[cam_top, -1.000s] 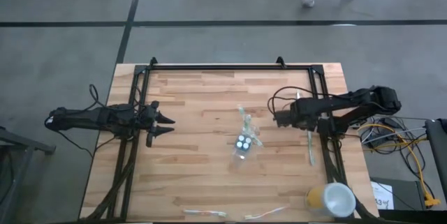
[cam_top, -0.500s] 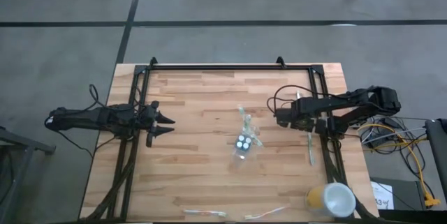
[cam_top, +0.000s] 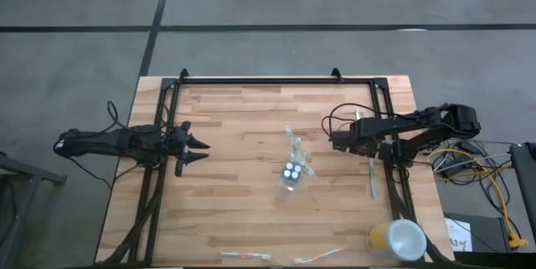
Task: Pick & Place toothbrushing station
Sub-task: Put the white green toothbrush into the back side of the transparent organizer
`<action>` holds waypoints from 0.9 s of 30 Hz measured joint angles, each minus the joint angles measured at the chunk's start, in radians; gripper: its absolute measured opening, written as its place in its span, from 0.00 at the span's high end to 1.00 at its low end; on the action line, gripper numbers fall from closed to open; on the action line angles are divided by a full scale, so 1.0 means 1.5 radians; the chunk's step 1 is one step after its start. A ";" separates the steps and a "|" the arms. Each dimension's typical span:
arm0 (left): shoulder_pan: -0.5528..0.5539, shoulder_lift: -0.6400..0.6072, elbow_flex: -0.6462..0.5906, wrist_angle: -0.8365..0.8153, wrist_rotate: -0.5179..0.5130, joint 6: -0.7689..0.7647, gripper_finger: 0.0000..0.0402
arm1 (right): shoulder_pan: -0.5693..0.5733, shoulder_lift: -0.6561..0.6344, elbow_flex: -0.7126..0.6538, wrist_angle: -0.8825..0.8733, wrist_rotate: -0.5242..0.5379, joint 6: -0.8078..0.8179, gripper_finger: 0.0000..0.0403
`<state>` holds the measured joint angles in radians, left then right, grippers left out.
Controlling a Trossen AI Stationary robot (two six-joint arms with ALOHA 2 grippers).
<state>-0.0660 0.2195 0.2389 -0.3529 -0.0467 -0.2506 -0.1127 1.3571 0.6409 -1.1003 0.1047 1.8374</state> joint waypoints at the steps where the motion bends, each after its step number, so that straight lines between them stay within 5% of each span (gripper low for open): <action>1: 0.000 0.000 0.000 0.000 0.000 0.000 0.63 | -0.002 0.000 -0.002 0.001 0.000 0.000 0.73; 18: 0.000 0.000 0.000 0.000 -0.001 0.000 0.63 | -0.061 0.000 -0.011 0.011 -0.025 -0.029 0.75; 27: 0.000 0.000 0.000 0.000 -0.004 0.000 0.63 | -0.100 0.001 -0.023 0.025 -0.073 -0.109 0.85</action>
<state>-0.0658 0.2195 0.2390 -0.3530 -0.0520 -0.2504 -0.2629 1.3579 0.6067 -1.0622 -0.0044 1.6738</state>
